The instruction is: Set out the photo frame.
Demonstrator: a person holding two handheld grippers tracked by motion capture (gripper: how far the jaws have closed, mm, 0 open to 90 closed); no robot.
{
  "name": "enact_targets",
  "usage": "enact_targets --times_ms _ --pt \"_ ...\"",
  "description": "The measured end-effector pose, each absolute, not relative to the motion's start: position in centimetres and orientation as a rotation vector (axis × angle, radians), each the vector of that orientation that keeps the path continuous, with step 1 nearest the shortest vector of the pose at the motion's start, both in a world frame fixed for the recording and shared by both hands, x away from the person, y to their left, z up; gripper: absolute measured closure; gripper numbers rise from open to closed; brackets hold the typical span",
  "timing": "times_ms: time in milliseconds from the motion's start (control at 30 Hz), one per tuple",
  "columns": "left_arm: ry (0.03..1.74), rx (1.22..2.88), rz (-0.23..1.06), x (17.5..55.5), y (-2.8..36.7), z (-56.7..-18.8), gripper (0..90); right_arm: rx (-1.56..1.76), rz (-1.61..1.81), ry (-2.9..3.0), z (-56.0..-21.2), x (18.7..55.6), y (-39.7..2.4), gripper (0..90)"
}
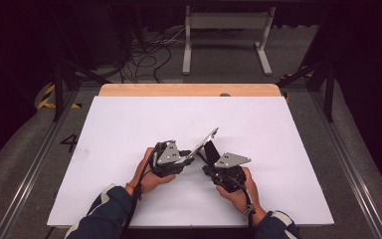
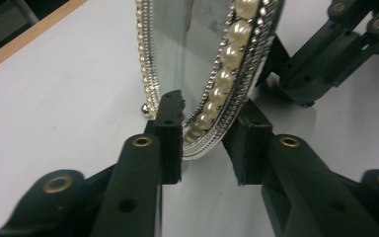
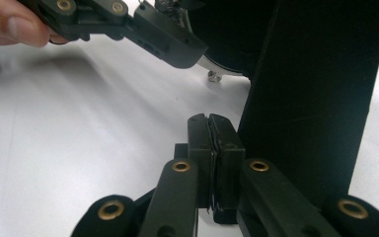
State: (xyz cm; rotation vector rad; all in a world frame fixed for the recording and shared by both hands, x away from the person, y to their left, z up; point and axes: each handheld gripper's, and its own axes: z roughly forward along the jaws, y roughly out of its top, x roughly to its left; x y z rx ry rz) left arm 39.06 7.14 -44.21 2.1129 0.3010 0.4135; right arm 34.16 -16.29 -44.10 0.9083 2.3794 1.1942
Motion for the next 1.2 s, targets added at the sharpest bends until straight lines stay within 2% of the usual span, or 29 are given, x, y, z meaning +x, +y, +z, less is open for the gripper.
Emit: enact_targets --times_ms 467,1200 --pt "0.243 2.128 0.431 38.4 7.2 -43.6 75.1 0.925 1.191 2.404 -44.0 34.5 -16.8 90.0" --pt "0.264 2.141 0.449 37.8 6.2 -43.5 72.9 0.955 1.158 2.392 -43.9 35.1 -18.2 90.0"
